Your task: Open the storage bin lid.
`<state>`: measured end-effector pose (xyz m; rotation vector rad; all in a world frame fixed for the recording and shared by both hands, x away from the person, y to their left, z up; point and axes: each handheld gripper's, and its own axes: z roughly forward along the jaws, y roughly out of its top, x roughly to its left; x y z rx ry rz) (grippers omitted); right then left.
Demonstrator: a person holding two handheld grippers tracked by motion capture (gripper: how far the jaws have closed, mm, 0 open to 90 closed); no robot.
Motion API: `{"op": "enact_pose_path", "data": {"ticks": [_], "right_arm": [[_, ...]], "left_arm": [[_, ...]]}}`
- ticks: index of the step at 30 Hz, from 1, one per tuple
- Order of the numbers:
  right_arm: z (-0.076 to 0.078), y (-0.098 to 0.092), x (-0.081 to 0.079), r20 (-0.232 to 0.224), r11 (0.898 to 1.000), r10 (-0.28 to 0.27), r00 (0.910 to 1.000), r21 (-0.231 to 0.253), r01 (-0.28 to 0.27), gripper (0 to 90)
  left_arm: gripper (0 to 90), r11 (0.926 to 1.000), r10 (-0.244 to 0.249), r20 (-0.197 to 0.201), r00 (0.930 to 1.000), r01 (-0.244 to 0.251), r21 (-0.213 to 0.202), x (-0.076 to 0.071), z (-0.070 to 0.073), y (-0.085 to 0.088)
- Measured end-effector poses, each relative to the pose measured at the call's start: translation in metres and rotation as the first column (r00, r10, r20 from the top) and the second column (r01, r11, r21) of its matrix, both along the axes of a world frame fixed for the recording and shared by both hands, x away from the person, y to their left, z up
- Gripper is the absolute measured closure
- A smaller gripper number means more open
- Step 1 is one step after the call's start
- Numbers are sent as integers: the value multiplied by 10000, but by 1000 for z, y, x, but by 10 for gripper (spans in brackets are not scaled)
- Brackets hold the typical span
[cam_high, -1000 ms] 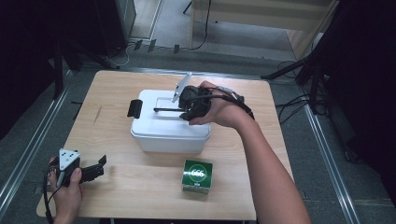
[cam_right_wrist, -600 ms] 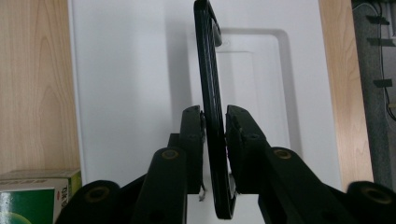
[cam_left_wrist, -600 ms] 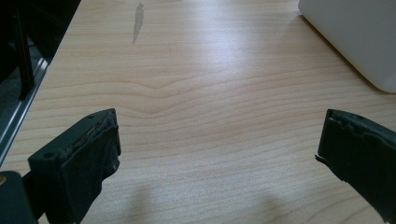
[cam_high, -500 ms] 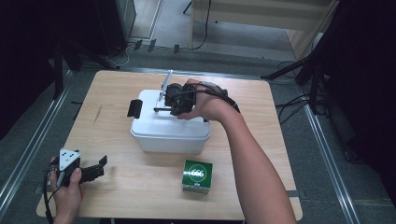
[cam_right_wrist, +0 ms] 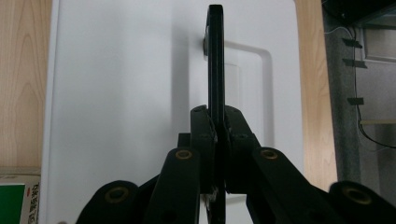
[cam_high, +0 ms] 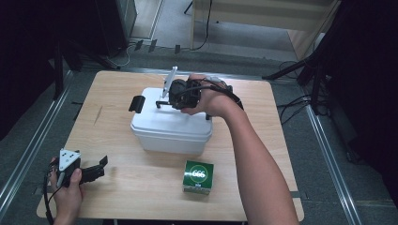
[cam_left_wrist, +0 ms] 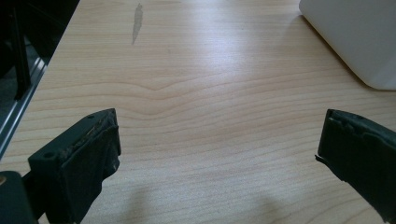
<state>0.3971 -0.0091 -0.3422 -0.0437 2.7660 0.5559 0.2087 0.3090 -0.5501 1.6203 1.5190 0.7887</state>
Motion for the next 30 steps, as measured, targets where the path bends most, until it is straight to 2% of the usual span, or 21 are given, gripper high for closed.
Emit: {"op": "enact_pose_path", "data": {"ticks": [6,9,12,13,14,15,16,17,18,19,22,23,24,27,30], "right_arm": [[16,-9,-1,210,9989,210,9996,416,-219,854],[24,-18,-4,328,9986,47,9995,533,-64,854],[33,-33,-7,481,9976,21,9988,690,-54,855],[33,-33,-7,481,9976,21,9988,690,-54,855],[36,-43,-9,562,9970,-202,9982,758,159,854],[36,-43,-9,562,9970,-202,9982,758,159,854],[39,-53,-11,660,9970,-227,9976,756,177,854],[39,-53,-11,660,9970,-227,9976,756,177,854],[42,-63,-13,722,9966,-396,9966,753,341,855],[42,-63,-13,722,9966,-396,9966,753,341,855],[44,-83,-17,909,9974,-457,9948,590,404,855],[44,-83,-17,909,9974,-457,9948,590,404,855],[44,-92,-19,974,9969,-590,9935,574,535,854],[43,-103,-20,1013,9962,-663,9926,633,601,854],[41,-123,-24,999,9943,-874,9911,690,808,854]], "left_arm": [[0,10000,1,8,10000,-1,4,0,0,0],[0,10000,-2,9,10000,2,14,0,0,0],[0,10000,-7,-10,10000,7,36,0,0,0],[0,10000,-7,-10,10000,7,36,0,0,0],[0,10000,-9,-13,10000,10,53,0,0,0],[0,10000,-9,-13,10000,10,53,0,0,0],[0,10000,23,10,10000,-23,73,0,0,0],[0,10000,23,10,10000,-23,73,0,0,0],[0,10000,34,28,10000,-34,81,0,0,0],[0,10000,34,28,10000,-34,81,0,0,0],[0,10000,46,103,9999,-46,65,-1,0,0],[0,10000,46,103,9999,-46,65,-1,0,0],[0,10000,42,101,9999,-42,72,-1,0,0],[0,9999,49,107,9999,-50,87,-1,0,-1],[0,9999,77,110,9999,-79,128,-1,0,-1]]}}
